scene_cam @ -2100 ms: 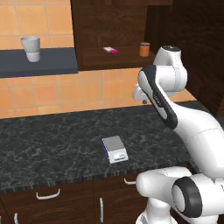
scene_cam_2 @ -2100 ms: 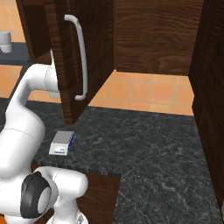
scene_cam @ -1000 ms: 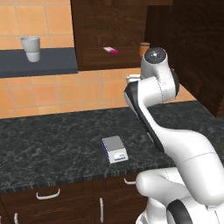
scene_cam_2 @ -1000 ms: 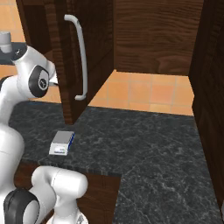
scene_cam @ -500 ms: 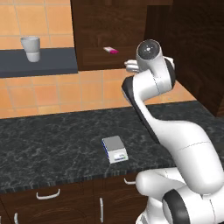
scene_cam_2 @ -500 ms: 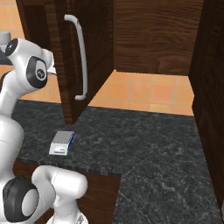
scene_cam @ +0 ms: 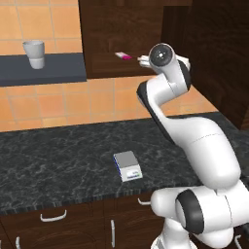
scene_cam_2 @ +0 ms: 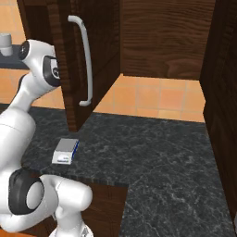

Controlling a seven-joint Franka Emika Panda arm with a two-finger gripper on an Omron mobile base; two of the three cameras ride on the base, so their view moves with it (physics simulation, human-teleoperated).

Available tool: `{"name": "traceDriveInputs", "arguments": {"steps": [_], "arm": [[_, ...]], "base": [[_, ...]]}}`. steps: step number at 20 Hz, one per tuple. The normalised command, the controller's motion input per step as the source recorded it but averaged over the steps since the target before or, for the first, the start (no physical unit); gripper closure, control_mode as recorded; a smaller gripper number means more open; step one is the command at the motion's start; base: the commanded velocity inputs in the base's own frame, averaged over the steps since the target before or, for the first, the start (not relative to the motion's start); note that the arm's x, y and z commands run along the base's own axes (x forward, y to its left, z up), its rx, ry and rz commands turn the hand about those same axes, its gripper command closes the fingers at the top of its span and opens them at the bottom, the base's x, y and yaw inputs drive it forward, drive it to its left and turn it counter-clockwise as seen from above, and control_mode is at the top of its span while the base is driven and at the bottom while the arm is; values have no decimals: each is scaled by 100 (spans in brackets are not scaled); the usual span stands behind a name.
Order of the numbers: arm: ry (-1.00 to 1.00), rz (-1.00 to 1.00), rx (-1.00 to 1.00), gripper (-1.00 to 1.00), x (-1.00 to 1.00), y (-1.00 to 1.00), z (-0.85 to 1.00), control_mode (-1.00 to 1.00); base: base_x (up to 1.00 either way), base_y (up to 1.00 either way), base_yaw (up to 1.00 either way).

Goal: Pick the jam and place it on the digital scale for weighing, and close the cabinet.

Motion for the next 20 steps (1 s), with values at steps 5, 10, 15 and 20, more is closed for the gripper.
{"name": "traceDriveInputs", "arguments": {"steps": [5, 10, 15, 20], "arm": [[-1, -2, 1, -100, 39, -2, 3, -100], [3, 0, 0, -100, 38, 0, 0, -100], [0, 0, 1, -100, 36, 0, 0, -100], [-1, -3, 0, -100, 40, 0, 5, -100]], "base": [[0, 0, 0], [0, 0, 0], [0, 0, 0], [0, 0, 0]]}}
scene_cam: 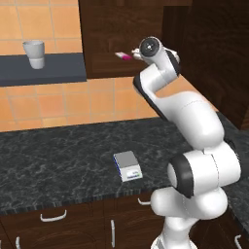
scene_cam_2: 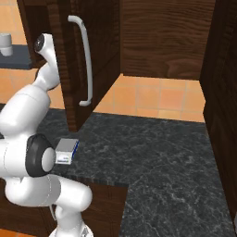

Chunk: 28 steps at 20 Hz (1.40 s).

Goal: Pick the jam and place it on the digital scale for weighing, and close the cabinet.

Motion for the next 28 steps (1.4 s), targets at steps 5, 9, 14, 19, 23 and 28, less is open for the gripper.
{"name": "traceDriveInputs", "arguments": {"steps": [5, 9, 14, 19, 23, 28], "arm": [[-1, -2, 2, -100, 37, -10, 11, -100], [0, 0, 4, -100, 39, -13, 0, -100], [0, 0, 3, -100, 19, -43, 0, -100], [1, 0, 0, -100, 21, -9, 0, -100], [0, 3, 0, -100, 24, -1, 0, -100], [0, 1, 0, -100, 20, -7, 0, -100]], "base": [[0, 0, 0], [0, 0, 0], [0, 0, 0], [0, 0, 0], [0, 0, 0], [0, 0, 0]]}}
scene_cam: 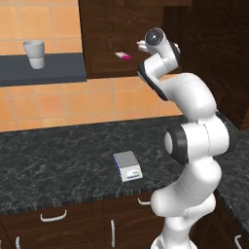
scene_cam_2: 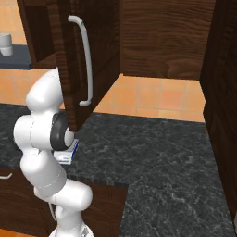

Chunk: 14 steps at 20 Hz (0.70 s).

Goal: Pick the jam and place it on the digital scale for weighing, and close the cabinet.

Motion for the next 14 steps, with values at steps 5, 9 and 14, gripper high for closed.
{"name": "traceDriveInputs", "arguments": {"steps": [5, 9, 14], "arm": [[0, 0, 0, -100, 15, -3, 0, -100], [0, 0, 0, -100, 9, -4, 0, -100], [0, 0, 0, 100, 0, -14, 0, -100]], "base": [[0, 0, 0], [0, 0, 0], [0, 0, 0]]}}
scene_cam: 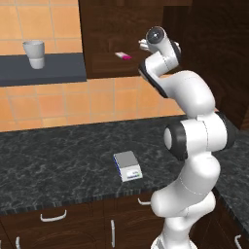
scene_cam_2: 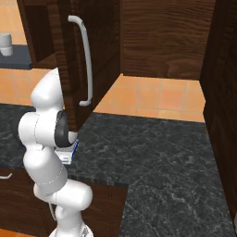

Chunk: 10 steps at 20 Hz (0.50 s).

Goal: Pick the jam and place it on the digital scale for weighing, and close the cabinet.

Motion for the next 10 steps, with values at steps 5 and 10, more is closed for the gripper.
{"name": "traceDriveInputs", "arguments": {"steps": [5, 10], "arm": [[0, 0, 0, 100, 0, -14, 0, -100], [0, 0, 0, 100, 0, 0, 0, -100]], "base": [[0, 0, 0], [0, 0, 0]]}}
